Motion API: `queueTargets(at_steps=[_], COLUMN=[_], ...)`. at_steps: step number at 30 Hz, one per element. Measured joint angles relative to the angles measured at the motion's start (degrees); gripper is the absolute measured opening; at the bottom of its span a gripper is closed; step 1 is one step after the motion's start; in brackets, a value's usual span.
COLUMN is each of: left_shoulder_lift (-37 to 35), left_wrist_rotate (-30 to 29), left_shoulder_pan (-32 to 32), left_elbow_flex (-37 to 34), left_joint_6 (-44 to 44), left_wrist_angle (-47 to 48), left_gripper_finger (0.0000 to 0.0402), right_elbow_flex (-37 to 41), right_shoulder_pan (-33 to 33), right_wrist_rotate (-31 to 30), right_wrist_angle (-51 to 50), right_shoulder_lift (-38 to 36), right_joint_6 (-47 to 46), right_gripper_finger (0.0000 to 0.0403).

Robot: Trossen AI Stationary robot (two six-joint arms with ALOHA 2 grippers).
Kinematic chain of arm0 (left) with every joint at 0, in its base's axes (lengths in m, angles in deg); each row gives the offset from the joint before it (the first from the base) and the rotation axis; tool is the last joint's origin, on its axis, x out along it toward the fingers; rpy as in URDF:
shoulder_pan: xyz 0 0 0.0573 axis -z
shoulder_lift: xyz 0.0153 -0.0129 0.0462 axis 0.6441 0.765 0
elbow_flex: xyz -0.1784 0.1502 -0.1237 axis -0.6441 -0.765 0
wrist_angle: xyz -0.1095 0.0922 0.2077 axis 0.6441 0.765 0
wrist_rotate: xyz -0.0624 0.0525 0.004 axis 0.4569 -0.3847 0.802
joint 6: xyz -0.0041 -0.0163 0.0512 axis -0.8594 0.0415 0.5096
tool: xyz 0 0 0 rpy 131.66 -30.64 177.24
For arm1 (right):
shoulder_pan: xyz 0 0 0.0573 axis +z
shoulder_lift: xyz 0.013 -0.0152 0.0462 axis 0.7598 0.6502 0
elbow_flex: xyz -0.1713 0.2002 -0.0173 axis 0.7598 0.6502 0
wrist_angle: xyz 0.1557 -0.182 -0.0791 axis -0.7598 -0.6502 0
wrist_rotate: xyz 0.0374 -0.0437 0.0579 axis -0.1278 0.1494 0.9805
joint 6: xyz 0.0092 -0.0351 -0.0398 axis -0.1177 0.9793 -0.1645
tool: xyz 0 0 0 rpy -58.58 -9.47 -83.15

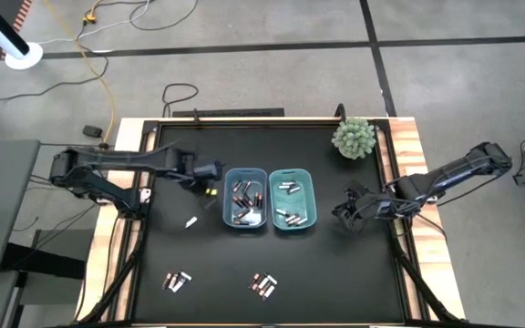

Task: Sort batteries
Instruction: Put the white battery into the green bin

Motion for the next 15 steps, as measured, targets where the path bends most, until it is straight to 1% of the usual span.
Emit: queueTargets(at_steps=[3,8,15], left_shoulder_lift=[5.7,20.1,39.8], left_wrist_rotate=[-0.8,-0.6,1.5], left_shoulder_pan=[-0.1,-0.1,-0.1], left_elbow_flex=[9.6,26.8,51.2], left_joint_6=[3.0,10.0,17.8], left_wrist_angle=[1.4,2.9,2.8], left_gripper_finger=[0.0039,0.0039,0.0039], right_elbow_flex=[0.0,0.0,0.0], right_shoulder_pan=[0.0,0.0,0.0], right_wrist_rotate=[0.0,0.0,0.1], right_wrist_angle=[0.9,2.6,2.8], right_shoulder_lift=[1.3,3.8,6.1], right_joint_6=[1.3,4.3,4.4], right_gripper_finger=[0.0127,0.0127,0.0127])
